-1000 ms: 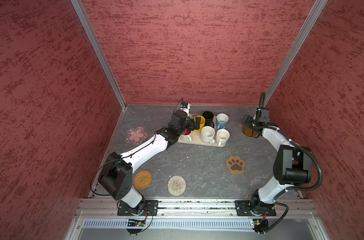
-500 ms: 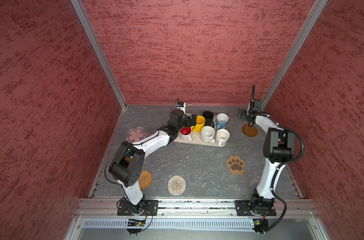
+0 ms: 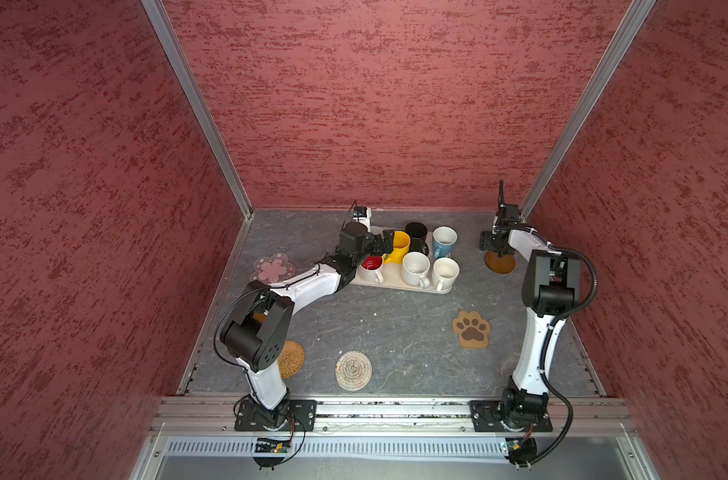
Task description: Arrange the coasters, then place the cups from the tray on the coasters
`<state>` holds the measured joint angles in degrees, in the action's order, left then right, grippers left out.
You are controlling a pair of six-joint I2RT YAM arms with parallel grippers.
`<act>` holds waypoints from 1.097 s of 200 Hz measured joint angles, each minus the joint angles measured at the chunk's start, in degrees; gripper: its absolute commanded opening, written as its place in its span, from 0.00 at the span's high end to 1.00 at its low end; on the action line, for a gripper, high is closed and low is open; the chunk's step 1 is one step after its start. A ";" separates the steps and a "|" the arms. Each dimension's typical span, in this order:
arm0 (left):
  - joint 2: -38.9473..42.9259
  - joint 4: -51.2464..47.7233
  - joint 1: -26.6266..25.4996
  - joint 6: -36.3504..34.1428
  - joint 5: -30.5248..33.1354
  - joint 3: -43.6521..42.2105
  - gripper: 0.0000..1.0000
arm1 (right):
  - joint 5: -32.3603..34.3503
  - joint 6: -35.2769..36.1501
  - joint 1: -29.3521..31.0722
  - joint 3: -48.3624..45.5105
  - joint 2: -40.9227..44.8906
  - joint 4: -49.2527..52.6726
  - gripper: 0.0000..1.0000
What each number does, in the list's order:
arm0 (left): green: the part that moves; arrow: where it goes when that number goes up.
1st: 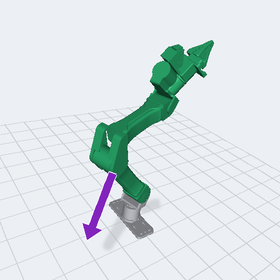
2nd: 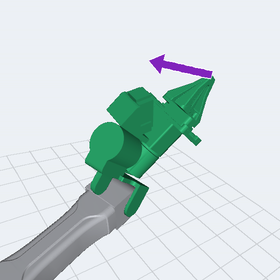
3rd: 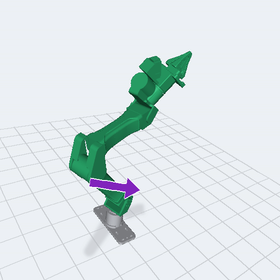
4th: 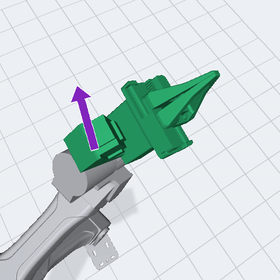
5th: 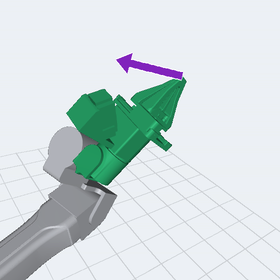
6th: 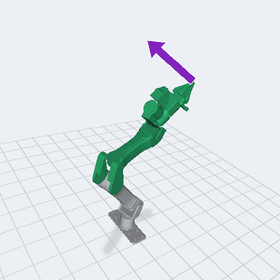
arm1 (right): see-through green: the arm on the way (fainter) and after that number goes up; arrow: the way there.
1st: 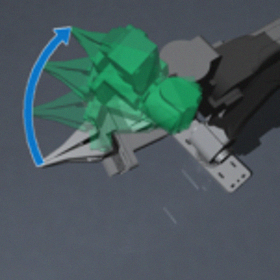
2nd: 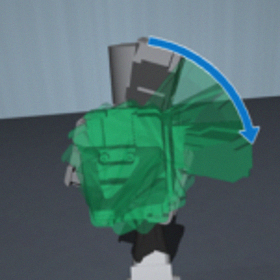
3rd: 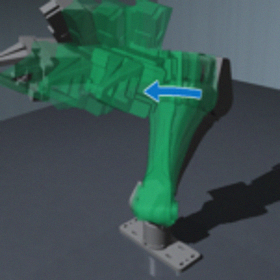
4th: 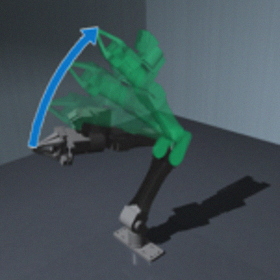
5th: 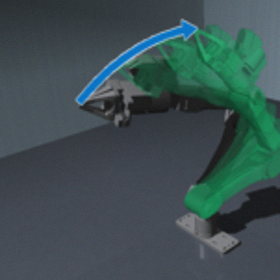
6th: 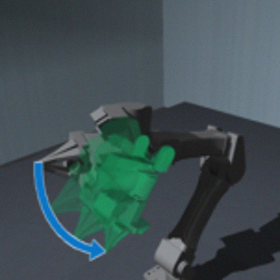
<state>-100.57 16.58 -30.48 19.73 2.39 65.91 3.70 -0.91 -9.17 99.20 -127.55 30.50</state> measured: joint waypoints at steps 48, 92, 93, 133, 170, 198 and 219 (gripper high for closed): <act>-0.02 0.76 0.00 1.05 -0.83 -1.16 0.00 | 0.28 0.11 -0.92 0.02 -0.28 1.62 0.23; -0.02 1.14 0.00 1.42 -1.07 -1.33 0.00 | 0.87 0.09 -0.96 -0.55 -0.52 2.25 0.19; -0.02 1.14 0.00 1.44 -1.07 -1.36 0.00 | 0.90 0.09 -0.96 -0.57 -0.52 2.25 0.19; -0.02 1.51 0.00 1.49 -1.07 -2.12 0.00 | 2.78 0.13 -0.96 -4.52 1.49 1.07 0.16; 0.11 1.90 0.00 1.90 -1.25 -3.08 0.00 | 3.61 0.04 -0.96 -9.46 4.70 0.83 0.16; 0.13 2.25 0.11 2.43 -1.46 -3.58 0.00 | 4.17 -0.31 -0.96 -13.03 7.04 0.61 0.16; 0.13 2.78 0.28 2.60 -1.70 -3.76 0.00 | 4.59 -0.85 -0.96 -15.52 8.66 0.39 0.16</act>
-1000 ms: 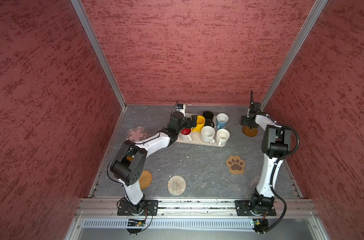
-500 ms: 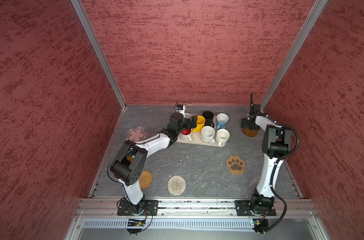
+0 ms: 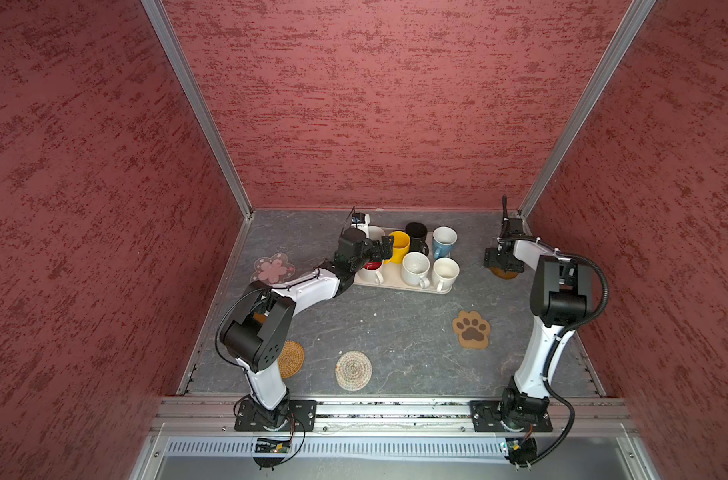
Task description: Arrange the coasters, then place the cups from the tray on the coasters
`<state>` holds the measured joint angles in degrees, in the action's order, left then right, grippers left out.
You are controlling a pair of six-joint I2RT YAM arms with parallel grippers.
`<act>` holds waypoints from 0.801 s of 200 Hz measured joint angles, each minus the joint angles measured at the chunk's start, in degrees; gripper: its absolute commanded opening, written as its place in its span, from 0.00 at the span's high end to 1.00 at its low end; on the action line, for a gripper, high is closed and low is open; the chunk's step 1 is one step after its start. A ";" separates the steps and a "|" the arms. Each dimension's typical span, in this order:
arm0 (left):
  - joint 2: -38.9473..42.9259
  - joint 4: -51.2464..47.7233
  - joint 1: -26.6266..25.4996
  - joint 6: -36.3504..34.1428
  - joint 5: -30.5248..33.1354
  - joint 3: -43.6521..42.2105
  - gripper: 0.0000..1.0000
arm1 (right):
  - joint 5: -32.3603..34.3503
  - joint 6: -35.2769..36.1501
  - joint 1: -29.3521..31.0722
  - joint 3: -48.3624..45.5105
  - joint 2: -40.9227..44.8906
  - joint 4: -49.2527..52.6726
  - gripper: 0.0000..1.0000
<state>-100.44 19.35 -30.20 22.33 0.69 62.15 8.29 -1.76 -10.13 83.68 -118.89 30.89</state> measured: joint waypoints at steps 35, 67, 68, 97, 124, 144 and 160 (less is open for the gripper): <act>0.22 0.50 0.31 0.37 -0.48 -0.46 0.00 | 0.15 -1.31 -0.02 -3.80 2.69 -0.28 0.15; 0.81 1.18 0.44 0.42 -0.61 -1.40 0.00 | -0.31 -2.54 -0.11 -4.63 4.50 -0.09 0.06; 0.81 1.20 0.44 0.39 -0.61 -1.40 0.00 | -0.33 -2.49 -0.11 -4.63 4.61 -0.09 0.06; 0.81 1.27 0.70 0.42 -0.66 -1.40 0.00 | -0.96 -3.15 -0.17 -1.55 5.03 1.57 0.04; 0.81 1.27 1.01 0.44 -0.70 -1.40 0.00 | -1.84 -3.21 -0.68 5.38 2.99 2.40 0.06; 0.70 1.25 1.11 0.59 -0.85 -1.38 0.00 | -2.67 -3.15 -1.05 10.56 0.22 2.82 0.09; 0.24 1.20 1.14 0.83 -1.03 -1.03 0.00 | -3.21 -2.82 -1.25 13.73 -2.40 3.32 0.12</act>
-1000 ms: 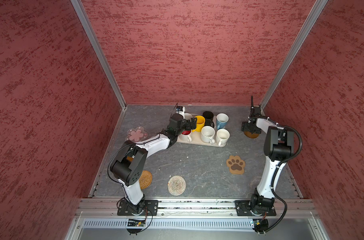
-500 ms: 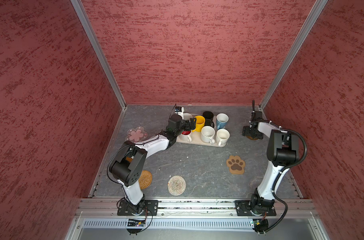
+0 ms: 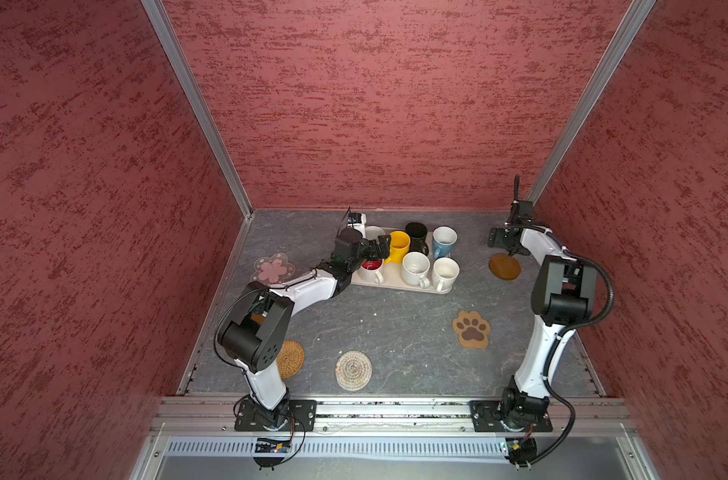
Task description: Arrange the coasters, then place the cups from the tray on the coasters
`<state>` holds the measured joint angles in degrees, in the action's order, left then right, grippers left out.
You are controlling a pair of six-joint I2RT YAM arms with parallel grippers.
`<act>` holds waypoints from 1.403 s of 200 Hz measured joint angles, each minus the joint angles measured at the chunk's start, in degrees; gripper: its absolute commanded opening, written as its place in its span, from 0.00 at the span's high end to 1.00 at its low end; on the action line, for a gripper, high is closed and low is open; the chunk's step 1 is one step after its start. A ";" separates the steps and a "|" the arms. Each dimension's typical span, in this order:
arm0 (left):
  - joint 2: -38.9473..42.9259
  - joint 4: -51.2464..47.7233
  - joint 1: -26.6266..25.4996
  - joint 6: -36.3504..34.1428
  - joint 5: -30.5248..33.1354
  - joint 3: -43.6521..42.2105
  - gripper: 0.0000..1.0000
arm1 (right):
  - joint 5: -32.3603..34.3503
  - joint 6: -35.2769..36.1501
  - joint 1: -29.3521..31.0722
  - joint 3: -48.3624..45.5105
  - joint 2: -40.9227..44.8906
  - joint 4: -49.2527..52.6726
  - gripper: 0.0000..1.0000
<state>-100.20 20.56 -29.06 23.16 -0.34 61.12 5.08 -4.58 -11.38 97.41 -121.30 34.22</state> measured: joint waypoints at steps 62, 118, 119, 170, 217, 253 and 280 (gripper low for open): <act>-1.49 -0.61 0.11 0.17 -0.94 1.46 0.00 | -1.60 1.20 -0.04 5.03 -7.21 2.40 0.19; -2.10 -0.83 0.13 0.22 -1.14 2.10 0.00 | -2.78 1.84 -0.61 3.08 -7.28 1.49 0.19; -2.10 -0.85 0.13 0.24 -1.14 2.10 0.00 | -2.80 1.84 -0.66 2.93 -7.28 1.42 0.19; -2.10 -0.81 0.13 0.42 -1.11 2.10 0.00 | -2.64 2.51 -1.86 -1.66 -5.16 -2.23 0.19; -2.08 -0.72 0.13 0.46 -1.11 1.97 0.00 | -2.64 2.32 -1.90 -7.67 -1.42 -4.20 0.20; -1.73 -0.33 0.13 0.55 -1.11 1.01 0.00 | -2.47 1.81 -1.90 -8.59 -0.61 -4.07 0.27; -1.68 -0.28 0.13 0.57 -1.11 0.92 0.00 | -2.47 1.60 -1.92 -5.86 -1.27 -1.05 0.27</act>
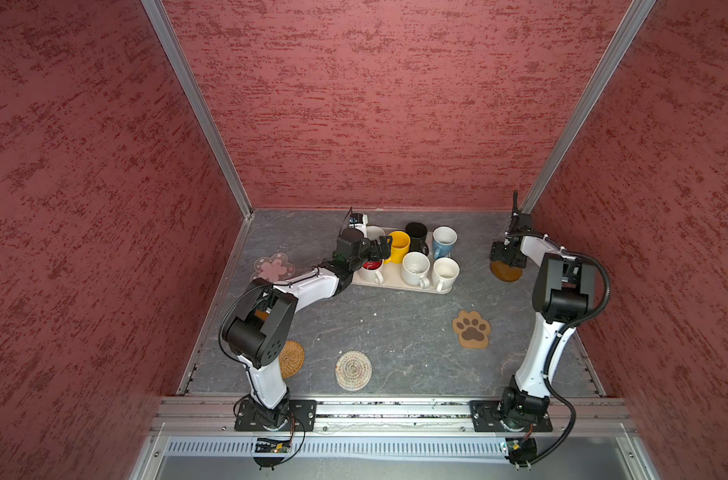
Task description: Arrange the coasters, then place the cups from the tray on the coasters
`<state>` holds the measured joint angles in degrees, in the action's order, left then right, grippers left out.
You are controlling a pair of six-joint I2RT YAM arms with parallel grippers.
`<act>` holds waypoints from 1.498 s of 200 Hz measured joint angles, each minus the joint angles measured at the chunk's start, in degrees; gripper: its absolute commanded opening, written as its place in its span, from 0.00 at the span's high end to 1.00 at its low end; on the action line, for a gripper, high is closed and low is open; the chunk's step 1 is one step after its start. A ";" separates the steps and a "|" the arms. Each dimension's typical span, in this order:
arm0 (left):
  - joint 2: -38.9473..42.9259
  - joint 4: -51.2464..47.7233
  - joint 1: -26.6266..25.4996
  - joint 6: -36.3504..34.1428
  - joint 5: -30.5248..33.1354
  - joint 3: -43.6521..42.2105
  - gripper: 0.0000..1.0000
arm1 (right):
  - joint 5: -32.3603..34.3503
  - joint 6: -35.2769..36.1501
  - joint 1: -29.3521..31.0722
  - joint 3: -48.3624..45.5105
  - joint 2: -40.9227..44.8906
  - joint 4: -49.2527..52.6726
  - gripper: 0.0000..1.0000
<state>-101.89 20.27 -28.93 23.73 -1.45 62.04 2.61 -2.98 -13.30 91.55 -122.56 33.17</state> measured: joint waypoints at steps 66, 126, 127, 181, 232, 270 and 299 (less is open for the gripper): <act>0.00 0.00 0.00 0.00 -0.02 0.02 0.00 | 0.20 0.70 -0.02 9.70 -5.64 4.15 0.28; 0.00 -0.04 0.00 0.02 -0.20 0.02 0.00 | -0.02 1.09 -0.13 10.08 -6.47 5.29 0.31; 0.00 -0.04 0.00 0.00 -0.20 0.02 0.00 | -0.02 1.09 -0.15 10.08 -6.47 5.27 0.31; 0.00 -0.04 0.00 0.02 -0.20 0.02 0.00 | 0.55 1.79 -0.20 8.37 -5.81 3.93 0.33; 0.00 0.07 0.00 0.04 -0.20 0.02 0.00 | 2.14 2.32 -0.20 6.23 -4.70 2.60 0.34; 0.00 0.22 0.04 0.04 -0.20 0.02 0.00 | 1.66 2.10 -0.26 9.09 -6.03 4.50 0.34; 0.00 0.22 0.07 0.04 -0.20 0.02 0.00 | 1.46 1.99 -0.31 13.00 -8.79 5.57 0.34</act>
<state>-101.89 20.49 -28.86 23.77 -1.65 62.06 4.08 -0.99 -13.61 104.55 -131.35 38.74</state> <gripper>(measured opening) 0.996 0.657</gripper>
